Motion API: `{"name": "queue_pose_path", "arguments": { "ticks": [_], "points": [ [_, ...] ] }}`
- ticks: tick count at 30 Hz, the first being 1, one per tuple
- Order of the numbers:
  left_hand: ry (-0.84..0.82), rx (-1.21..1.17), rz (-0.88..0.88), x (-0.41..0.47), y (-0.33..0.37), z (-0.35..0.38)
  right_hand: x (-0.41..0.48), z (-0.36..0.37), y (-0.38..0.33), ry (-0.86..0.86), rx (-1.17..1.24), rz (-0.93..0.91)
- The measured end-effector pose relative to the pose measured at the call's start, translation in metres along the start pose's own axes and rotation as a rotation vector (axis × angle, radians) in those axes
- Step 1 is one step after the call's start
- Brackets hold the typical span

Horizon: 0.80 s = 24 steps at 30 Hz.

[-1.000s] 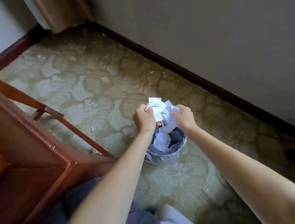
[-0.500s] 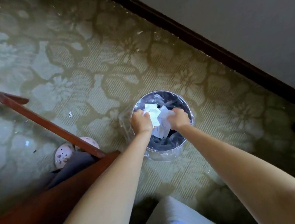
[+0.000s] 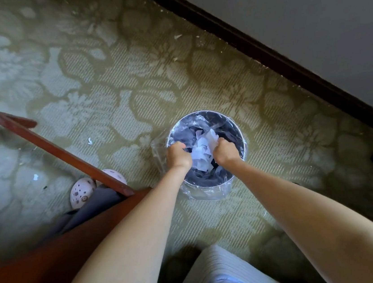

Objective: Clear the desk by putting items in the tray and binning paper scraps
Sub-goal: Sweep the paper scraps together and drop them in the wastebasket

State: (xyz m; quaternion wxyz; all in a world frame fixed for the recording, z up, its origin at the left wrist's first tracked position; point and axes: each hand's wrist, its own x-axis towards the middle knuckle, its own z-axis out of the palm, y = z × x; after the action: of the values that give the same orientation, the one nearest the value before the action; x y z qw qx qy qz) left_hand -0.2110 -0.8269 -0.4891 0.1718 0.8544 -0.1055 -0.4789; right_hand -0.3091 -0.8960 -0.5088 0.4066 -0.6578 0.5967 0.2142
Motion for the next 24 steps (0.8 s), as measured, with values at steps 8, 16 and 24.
{"name": "queue_pose_path", "arguments": {
  "ticks": [8, 16, 24],
  "points": [
    [0.085, 0.169, 0.161, -0.047, 0.011, -0.028, -0.042, -0.018, -0.007, -0.027, -0.076, -0.085],
    [0.305, 0.357, 0.352, -0.145, 0.03, -0.076, -0.134, -0.073, -0.035, 0.238, -0.38, -0.417],
    [0.817, 0.358, 0.533, -0.302, 0.045, -0.187, -0.281, -0.133, -0.11, 0.654, -0.316, -0.832]
  ]
}}
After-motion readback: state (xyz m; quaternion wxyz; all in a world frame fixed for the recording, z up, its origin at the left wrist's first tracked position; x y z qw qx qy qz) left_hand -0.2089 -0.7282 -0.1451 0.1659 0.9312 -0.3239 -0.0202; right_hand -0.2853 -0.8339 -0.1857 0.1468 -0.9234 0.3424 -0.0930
